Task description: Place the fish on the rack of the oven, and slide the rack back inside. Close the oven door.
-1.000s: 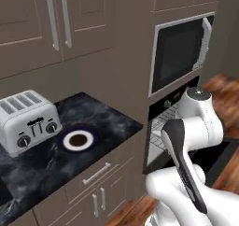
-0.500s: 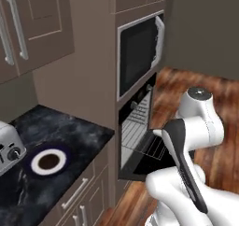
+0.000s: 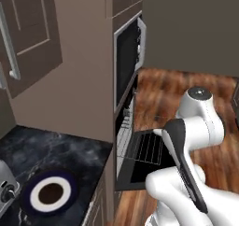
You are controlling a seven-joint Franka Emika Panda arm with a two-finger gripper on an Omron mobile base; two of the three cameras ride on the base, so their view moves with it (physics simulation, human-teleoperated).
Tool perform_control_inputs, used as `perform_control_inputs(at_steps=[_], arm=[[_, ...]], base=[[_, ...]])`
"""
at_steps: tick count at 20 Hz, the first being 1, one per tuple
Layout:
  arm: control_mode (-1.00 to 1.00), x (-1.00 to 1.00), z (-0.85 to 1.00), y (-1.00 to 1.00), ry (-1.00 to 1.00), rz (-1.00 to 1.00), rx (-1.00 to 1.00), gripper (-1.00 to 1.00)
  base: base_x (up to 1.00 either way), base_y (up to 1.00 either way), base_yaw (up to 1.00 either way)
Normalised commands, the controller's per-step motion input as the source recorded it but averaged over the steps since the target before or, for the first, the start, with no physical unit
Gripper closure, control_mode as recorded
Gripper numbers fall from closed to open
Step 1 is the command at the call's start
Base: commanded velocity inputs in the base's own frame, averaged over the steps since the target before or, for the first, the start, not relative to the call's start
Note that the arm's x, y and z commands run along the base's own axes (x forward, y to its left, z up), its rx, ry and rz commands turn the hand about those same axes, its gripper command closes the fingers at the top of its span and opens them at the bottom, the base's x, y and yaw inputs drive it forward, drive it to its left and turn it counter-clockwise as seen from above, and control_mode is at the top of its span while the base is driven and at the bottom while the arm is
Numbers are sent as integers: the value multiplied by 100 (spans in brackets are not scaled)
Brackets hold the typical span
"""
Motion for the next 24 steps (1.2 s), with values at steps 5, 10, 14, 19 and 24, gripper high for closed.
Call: perform_control_inputs(at_steps=[5, 10, 14, 19, 24], arm=[[100, 0, 0, 0, 0, 0, 0, 100], [100, 0, 0, 0, 0, 0, 0, 100], [-100, 7, -2, 54, -5, -18, -1, 100], [-100, 5, 0, 1, 0, -2, 0, 100], [-100, 0, -2, -1, 1, 2, 0, 100]], base=[[-7, 28, -41], [-7, 28, -37], [0, 0, 0], [0, 0, 0], [0, 0, 0]])
